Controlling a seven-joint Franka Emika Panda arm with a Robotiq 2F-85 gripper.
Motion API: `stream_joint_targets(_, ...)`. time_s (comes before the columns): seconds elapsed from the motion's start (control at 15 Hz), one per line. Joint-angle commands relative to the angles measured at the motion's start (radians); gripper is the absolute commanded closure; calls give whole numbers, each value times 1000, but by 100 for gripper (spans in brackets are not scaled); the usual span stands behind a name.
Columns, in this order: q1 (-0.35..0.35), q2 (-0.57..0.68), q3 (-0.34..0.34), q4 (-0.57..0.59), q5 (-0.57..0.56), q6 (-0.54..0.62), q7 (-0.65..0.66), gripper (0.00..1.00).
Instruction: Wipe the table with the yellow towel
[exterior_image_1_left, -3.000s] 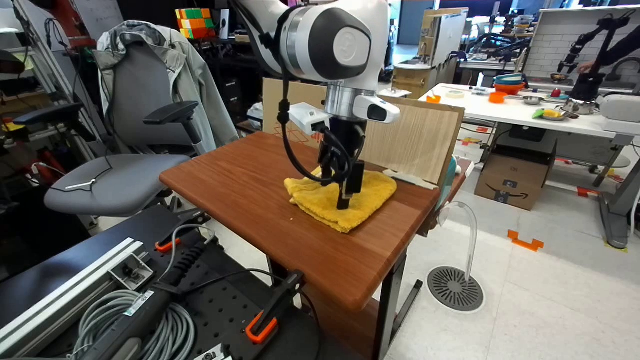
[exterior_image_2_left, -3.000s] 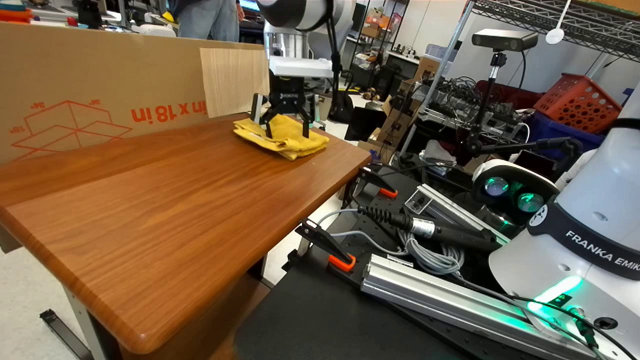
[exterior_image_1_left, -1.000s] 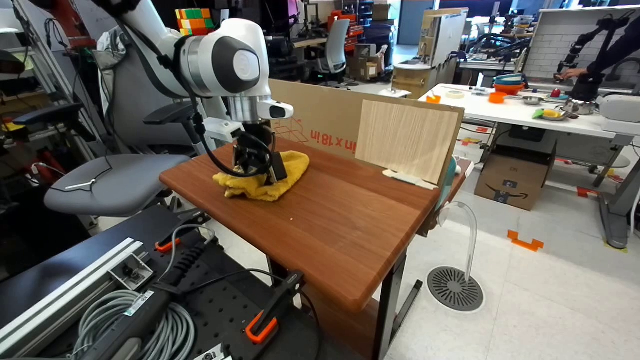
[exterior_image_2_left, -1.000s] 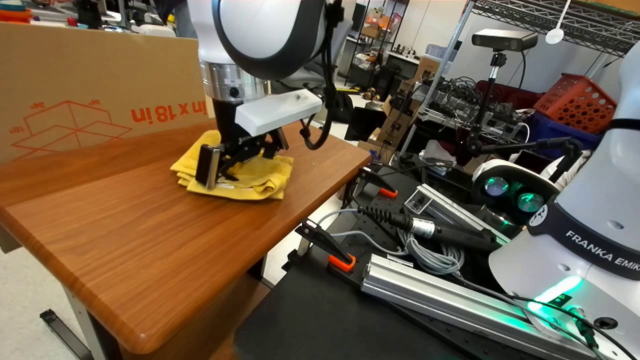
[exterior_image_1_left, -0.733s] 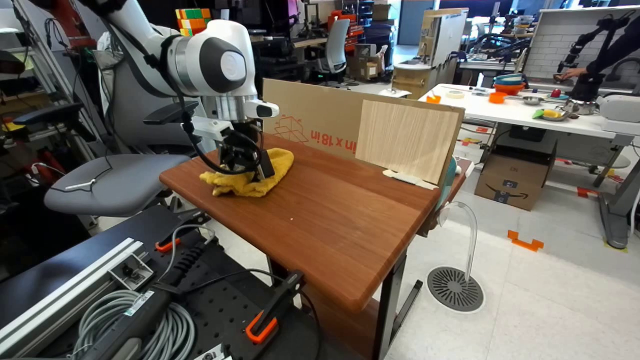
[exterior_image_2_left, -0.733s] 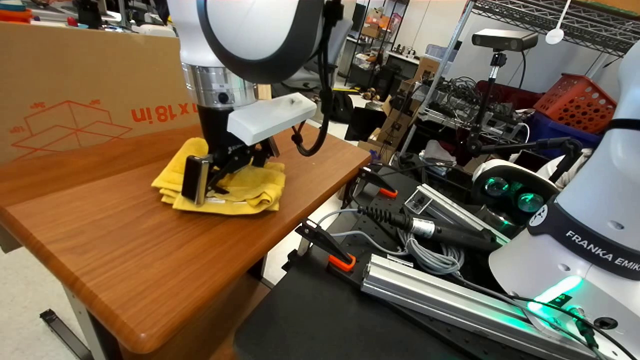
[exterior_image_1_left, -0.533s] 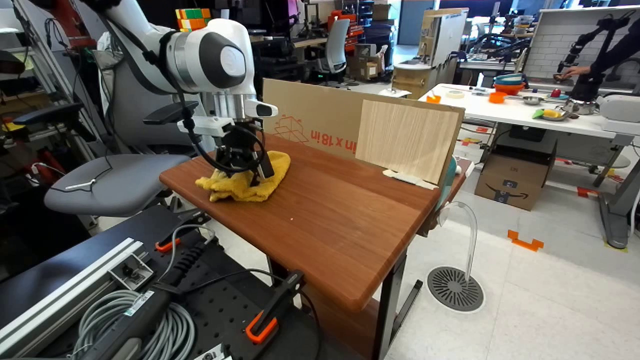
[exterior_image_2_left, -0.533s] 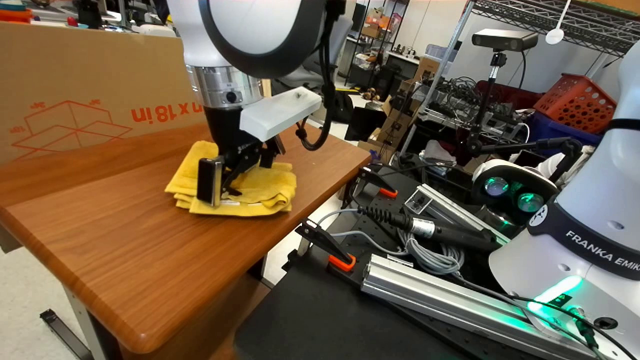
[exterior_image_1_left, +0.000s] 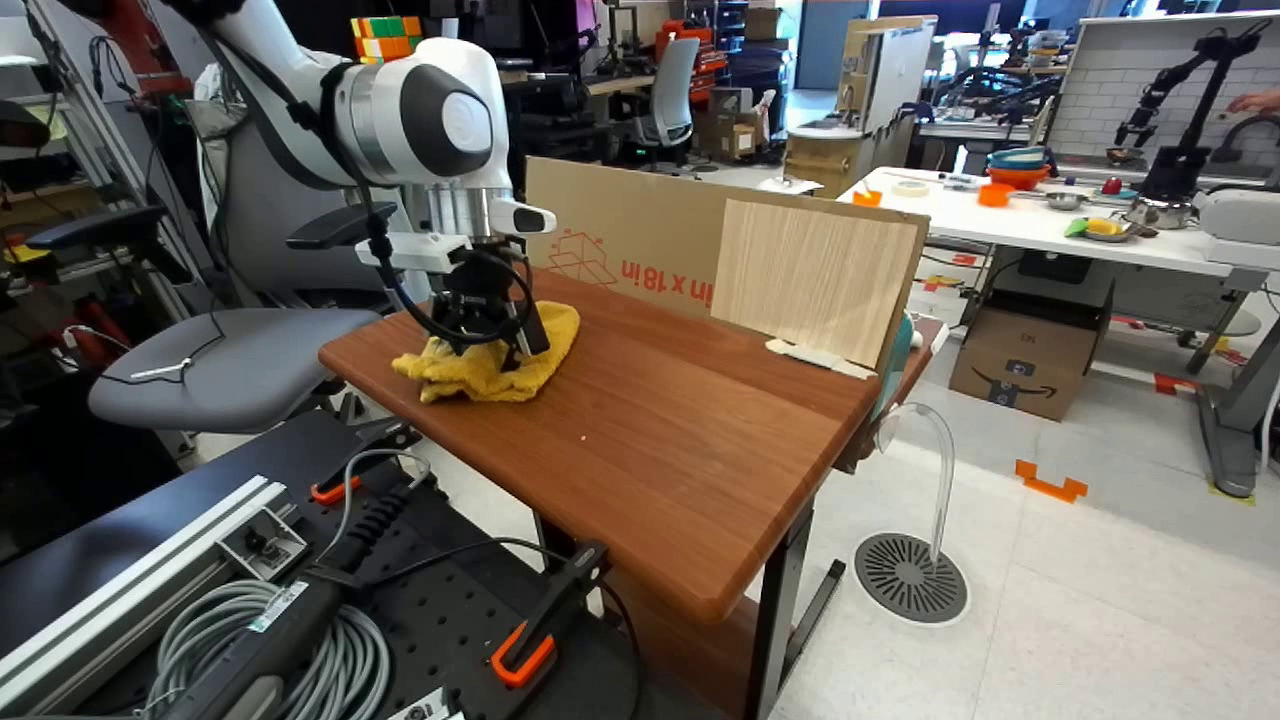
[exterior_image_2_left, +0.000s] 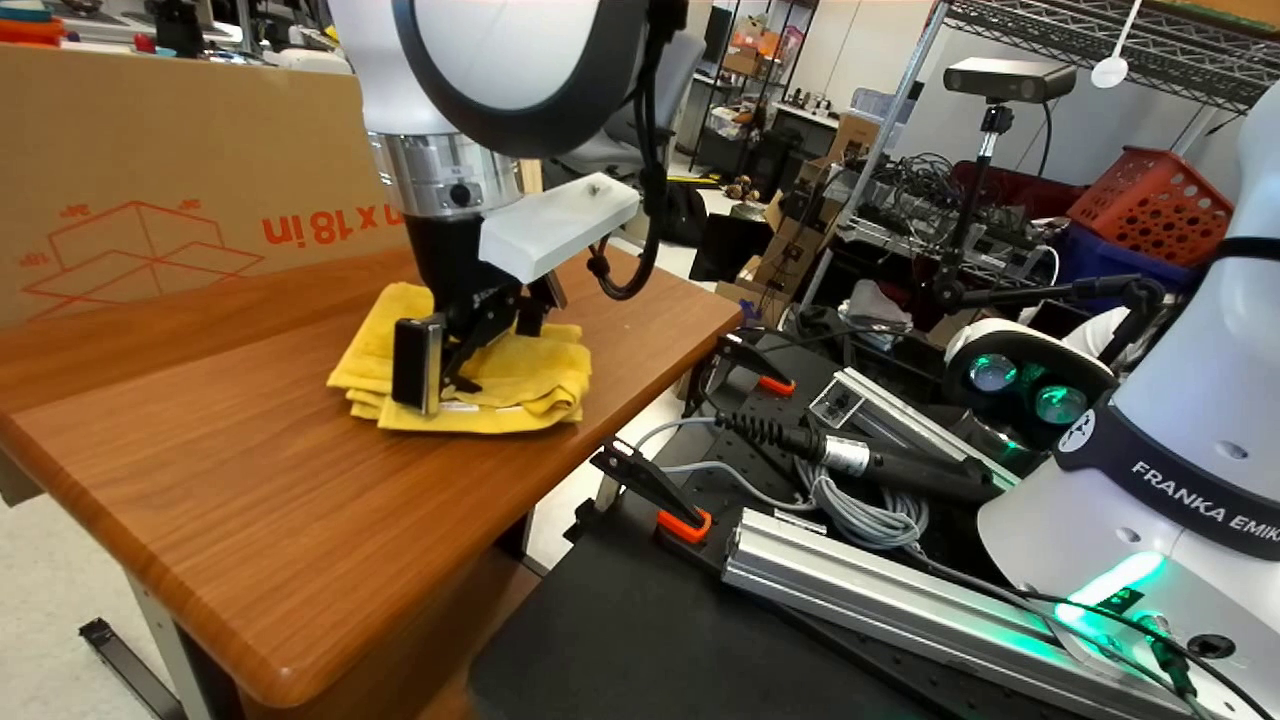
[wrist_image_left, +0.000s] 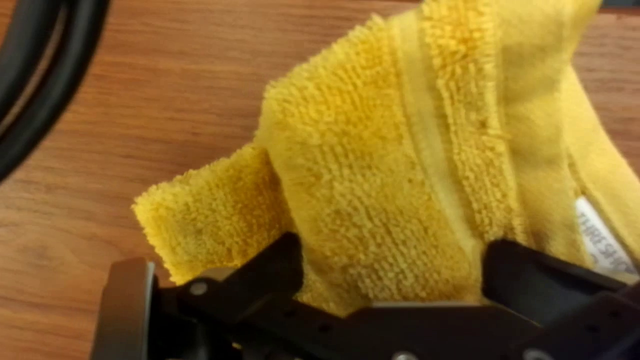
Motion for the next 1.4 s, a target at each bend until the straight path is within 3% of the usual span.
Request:
stream_joint_targets(0.0, 23, 91, 43, 20, -5, 143, 2, 0)
stream_joint_targets(0.33, 61, 173, 35, 131, 15, 231, 50, 0)
stream_joint_targets(0.67, 5, 152, -4, 179, 62, 243, 62, 0)
stream_joint_targets(0.93, -84, 67, -32, 56, 126, 258, 41, 0)
stream_joint_targets(1.33, -254, -23, -113, -133, 238, 427, 38, 0)
